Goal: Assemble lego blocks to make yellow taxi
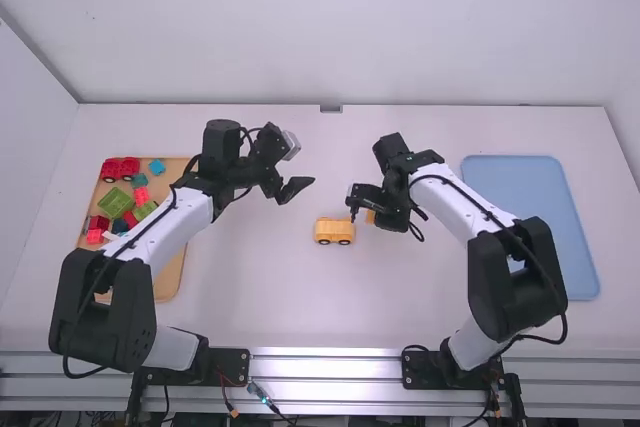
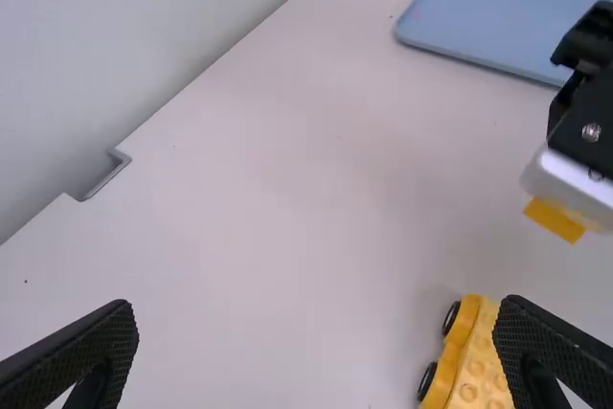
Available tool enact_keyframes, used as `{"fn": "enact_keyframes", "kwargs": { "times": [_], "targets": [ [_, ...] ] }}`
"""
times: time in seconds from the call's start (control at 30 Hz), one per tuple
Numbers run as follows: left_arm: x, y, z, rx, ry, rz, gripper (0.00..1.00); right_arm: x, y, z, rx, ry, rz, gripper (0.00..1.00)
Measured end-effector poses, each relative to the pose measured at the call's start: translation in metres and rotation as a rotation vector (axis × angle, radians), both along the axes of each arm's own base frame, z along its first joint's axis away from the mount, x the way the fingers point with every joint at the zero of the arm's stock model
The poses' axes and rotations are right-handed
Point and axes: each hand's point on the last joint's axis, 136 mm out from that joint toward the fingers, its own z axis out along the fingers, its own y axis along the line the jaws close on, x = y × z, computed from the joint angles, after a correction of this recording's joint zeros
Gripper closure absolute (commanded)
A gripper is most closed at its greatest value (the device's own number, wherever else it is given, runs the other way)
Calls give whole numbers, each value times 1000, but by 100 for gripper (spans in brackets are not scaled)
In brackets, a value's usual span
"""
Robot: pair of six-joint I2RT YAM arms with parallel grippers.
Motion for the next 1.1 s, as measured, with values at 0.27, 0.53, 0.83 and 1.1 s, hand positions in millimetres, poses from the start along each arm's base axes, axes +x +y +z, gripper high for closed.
{"fn": "enact_keyframes", "kwargs": {
  "times": [0.27, 0.53, 0.83, 1.1],
  "targets": [
    [1, 1, -1, 5, 3, 8, 1, -4, -13, -36, -35, 59, 58, 76],
    [-1, 1, -4, 8, 18, 8, 1, -4, -14, -66, -53, 111, 71, 76],
    [-1, 2, -4, 9, 20, 8, 1, -6, -13, -78, -64, 147, 75, 1],
    [-1, 2, -4, 4, 26, 12, 1, -6, -9, -67, -48, 173, 77, 1]
  ]
}}
